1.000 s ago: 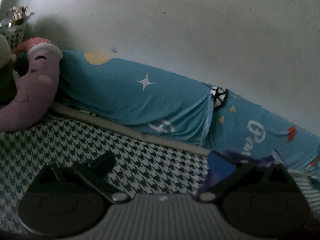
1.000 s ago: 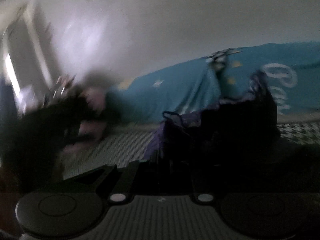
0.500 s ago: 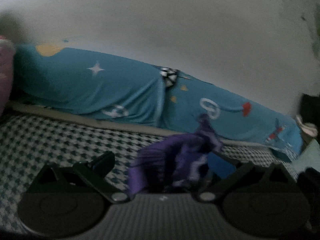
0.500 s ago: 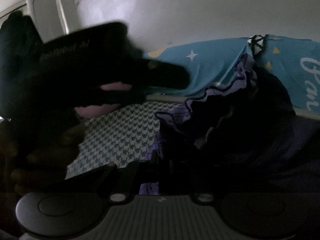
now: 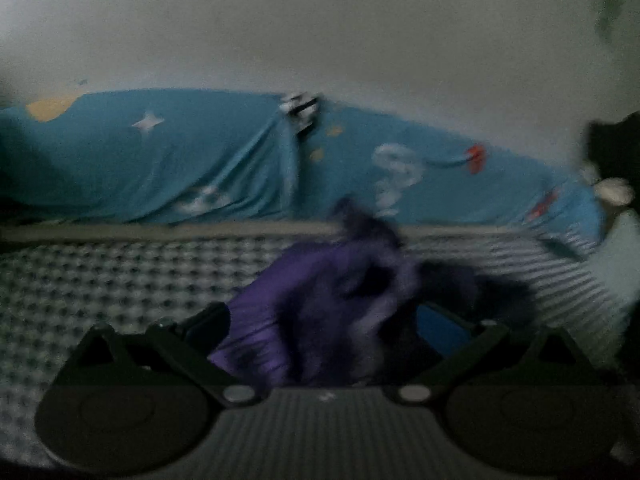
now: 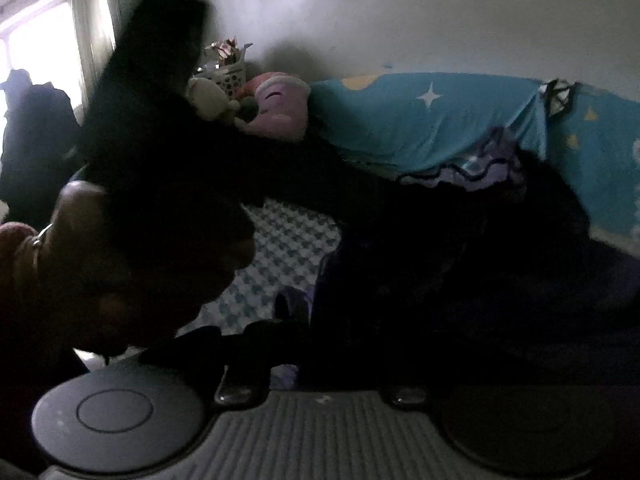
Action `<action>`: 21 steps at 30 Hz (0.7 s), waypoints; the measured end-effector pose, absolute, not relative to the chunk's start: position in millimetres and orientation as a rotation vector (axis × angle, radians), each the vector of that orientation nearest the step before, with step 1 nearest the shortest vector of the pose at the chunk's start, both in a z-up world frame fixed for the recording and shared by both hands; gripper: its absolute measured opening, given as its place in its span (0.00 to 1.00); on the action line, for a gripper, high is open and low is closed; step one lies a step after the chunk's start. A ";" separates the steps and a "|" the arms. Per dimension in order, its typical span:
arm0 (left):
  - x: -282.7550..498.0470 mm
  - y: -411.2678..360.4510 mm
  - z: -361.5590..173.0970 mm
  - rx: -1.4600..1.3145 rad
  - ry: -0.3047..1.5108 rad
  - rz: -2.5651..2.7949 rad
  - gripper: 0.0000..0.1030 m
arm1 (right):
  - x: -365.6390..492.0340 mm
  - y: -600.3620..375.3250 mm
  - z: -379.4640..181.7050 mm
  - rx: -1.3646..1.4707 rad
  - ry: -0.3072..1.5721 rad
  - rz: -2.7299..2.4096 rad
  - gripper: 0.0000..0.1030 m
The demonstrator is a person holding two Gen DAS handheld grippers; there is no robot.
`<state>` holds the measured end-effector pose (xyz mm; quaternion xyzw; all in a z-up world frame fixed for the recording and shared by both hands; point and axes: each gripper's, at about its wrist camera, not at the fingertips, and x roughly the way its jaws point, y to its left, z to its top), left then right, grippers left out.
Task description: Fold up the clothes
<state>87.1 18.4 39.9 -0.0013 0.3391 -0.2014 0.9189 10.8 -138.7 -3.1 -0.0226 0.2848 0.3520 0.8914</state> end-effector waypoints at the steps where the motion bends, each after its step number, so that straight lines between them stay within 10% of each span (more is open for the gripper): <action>1: 90.9 17.9 35.2 0.017 0.721 -0.358 1.00 | 11.5 -144.1 -0.3 -0.046 0.590 0.724 0.20; 21: 122.5 69.6 30.4 -0.099 0.769 0.161 1.00 | 42.8 -242.0 3.4 0.293 0.609 0.191 0.63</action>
